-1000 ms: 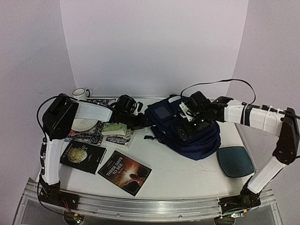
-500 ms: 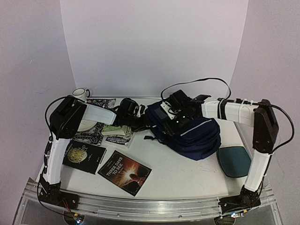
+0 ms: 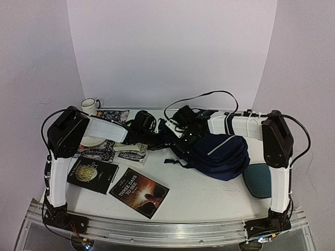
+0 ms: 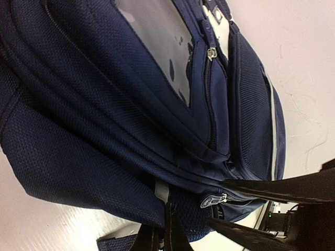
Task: Pack the student bag
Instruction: Adjust the second largest pocket of the student bag.
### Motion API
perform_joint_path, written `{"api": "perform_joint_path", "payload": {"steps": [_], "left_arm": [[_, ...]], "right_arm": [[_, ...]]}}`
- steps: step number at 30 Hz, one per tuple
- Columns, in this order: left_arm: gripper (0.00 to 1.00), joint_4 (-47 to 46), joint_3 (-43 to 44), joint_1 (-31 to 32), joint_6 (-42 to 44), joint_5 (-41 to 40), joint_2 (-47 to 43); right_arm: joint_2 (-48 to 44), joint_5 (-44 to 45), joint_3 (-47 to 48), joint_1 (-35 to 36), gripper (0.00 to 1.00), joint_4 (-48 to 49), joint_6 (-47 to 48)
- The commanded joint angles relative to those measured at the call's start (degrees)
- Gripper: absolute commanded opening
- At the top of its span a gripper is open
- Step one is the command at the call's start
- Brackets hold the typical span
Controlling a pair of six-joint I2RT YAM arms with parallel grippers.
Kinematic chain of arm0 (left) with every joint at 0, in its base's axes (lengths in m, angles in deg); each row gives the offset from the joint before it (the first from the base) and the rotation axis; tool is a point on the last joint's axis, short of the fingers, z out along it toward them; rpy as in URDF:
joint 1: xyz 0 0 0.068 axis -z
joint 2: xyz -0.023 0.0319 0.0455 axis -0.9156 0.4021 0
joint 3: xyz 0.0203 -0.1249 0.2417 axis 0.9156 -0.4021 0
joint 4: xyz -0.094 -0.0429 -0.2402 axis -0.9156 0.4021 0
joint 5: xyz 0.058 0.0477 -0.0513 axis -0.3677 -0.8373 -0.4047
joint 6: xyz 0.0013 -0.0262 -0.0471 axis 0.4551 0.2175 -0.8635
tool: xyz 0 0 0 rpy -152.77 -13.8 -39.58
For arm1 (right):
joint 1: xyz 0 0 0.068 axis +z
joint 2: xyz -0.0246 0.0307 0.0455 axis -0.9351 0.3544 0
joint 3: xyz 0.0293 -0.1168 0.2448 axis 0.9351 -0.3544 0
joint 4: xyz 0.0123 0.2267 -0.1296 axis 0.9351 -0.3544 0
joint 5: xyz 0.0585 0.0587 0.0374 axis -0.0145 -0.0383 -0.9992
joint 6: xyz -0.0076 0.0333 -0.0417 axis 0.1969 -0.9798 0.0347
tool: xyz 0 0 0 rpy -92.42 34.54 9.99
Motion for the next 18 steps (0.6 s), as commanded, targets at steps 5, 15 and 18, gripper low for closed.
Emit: {"api": "perform_joint_path", "payload": {"steps": [5,15,18], "left_arm": [[0.00,-3.55,0.15,0.60,0.78,1.92,-5.91],[0.00,-3.50,-0.64,0.54,1.80,0.02,-7.28],[0.00,-3.46,-0.40,0.54,1.80,-0.03,-6.77]], "right_arm": [[2.65,3.01,0.06,0.27,0.24,-0.25,2.87],[1.20,4.05,-4.33,0.25,0.22,0.43,2.59],[-0.80,2.62,-6.05,0.44,0.21,0.43,2.45]]}}
